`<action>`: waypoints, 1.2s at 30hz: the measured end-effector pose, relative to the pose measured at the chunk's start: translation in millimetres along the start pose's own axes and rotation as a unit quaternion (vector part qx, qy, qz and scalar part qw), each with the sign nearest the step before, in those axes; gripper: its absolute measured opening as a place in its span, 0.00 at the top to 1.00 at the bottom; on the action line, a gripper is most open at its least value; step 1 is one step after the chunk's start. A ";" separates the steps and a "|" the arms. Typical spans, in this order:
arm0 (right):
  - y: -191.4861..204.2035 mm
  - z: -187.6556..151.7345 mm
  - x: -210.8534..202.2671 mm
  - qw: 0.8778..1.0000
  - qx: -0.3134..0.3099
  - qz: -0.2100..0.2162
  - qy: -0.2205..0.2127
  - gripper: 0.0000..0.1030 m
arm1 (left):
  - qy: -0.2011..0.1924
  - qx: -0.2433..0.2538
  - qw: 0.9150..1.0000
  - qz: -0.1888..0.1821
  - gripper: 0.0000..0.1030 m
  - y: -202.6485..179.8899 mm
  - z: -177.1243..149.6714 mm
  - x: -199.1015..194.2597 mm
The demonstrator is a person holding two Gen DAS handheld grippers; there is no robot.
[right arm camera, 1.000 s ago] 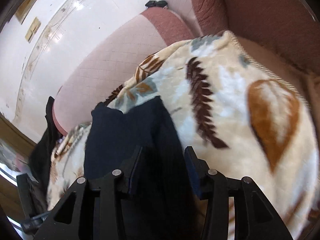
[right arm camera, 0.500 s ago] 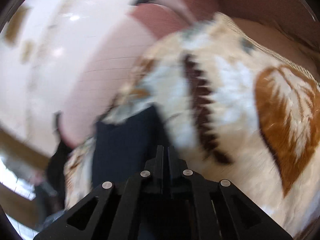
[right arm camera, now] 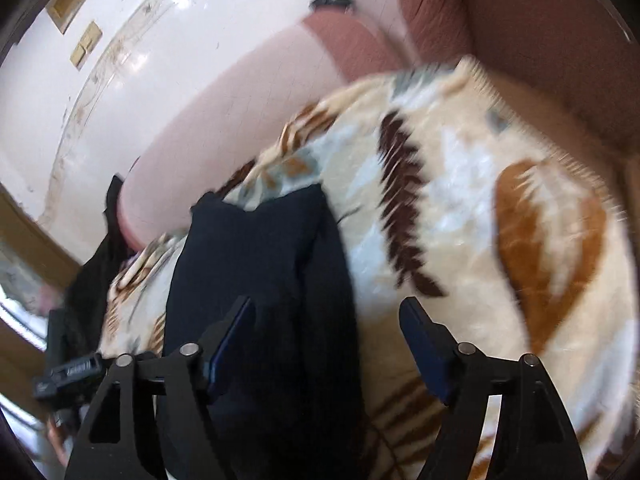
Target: Fold large clothes
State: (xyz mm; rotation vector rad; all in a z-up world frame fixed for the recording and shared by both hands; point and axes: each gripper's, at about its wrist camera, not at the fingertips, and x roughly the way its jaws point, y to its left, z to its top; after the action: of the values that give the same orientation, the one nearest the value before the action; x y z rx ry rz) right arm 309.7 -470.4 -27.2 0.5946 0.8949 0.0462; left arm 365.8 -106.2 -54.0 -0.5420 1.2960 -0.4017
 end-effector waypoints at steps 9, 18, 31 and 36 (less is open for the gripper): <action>-12.6 -0.5 51.0 0.982 0.082 0.161 0.064 0.18 | 0.036 0.000 0.998 -0.052 0.18 -9.3 6.9 36.9; 31.8 -0.6 56.2 0.994 -0.034 0.089 0.062 0.58 | 0.007 0.023 1.000 0.002 0.47 -27.8 4.2 33.6; 88.5 -24.2 5.2 0.995 -0.097 0.037 -0.009 0.77 | -0.082 0.107 0.988 0.078 0.80 -57.2 -27.7 -27.6; 111.1 -50.4 -5.0 0.995 -0.090 0.053 0.000 0.77 | -0.099 0.106 0.985 0.092 0.80 -42.2 -43.3 -61.7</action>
State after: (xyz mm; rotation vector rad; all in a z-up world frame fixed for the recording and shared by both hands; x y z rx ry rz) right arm 291.6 -355.0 8.5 0.4732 0.8483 0.2203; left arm 310.1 -112.0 11.9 -0.2733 1.0864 -0.3190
